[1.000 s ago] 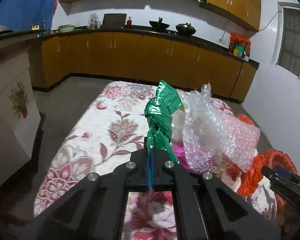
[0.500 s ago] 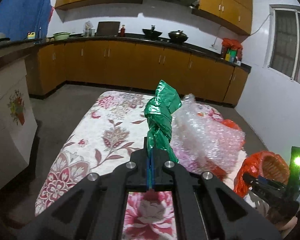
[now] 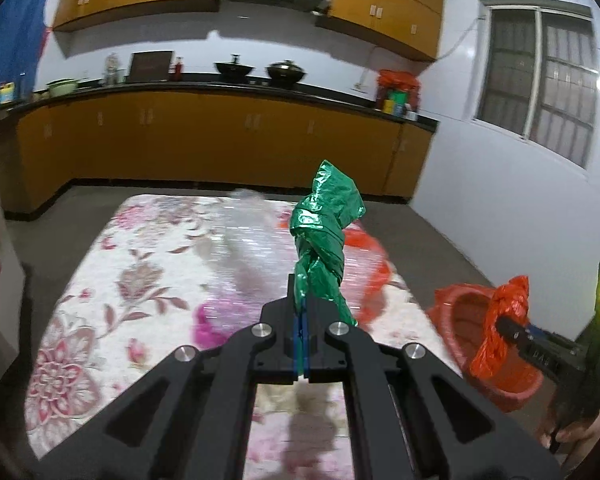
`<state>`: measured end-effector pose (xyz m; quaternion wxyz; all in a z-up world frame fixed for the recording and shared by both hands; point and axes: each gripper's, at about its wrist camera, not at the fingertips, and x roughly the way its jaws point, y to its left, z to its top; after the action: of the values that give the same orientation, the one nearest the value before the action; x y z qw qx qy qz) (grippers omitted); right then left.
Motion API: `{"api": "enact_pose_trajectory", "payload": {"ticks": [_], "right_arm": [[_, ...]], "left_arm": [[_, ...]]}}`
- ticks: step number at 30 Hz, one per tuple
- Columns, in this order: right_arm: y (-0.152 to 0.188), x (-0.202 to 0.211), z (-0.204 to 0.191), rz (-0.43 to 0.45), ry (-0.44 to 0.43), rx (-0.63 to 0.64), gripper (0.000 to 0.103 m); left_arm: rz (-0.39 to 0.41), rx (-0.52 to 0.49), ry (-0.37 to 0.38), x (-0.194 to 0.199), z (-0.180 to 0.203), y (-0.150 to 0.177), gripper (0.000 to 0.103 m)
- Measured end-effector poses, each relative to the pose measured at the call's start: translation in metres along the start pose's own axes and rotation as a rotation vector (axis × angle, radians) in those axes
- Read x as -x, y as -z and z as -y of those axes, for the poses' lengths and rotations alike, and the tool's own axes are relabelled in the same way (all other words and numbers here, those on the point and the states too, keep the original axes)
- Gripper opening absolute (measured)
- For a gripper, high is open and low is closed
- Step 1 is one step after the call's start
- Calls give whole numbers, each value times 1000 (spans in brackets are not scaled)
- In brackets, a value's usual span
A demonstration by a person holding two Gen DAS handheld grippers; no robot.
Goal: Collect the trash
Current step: 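Grasp a red plastic bag with the right tool while the left tool holds the green bag, then carry both bags over the orange basket and open both tools to drop them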
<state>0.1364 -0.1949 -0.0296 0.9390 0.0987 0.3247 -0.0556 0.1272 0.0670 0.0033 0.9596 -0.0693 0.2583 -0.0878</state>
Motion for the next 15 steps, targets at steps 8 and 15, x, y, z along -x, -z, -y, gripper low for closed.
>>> {"api": "enact_pose_trajectory", "payload": {"ticks": [8, 15], "right_arm": [[-17, 30, 55, 75, 127, -55, 32], [-23, 31, 88, 95, 155, -92, 32]], "left_arm": [[-34, -40, 147, -20, 61, 4, 3], [-73, -73, 248, -42, 111, 7, 3]]}}
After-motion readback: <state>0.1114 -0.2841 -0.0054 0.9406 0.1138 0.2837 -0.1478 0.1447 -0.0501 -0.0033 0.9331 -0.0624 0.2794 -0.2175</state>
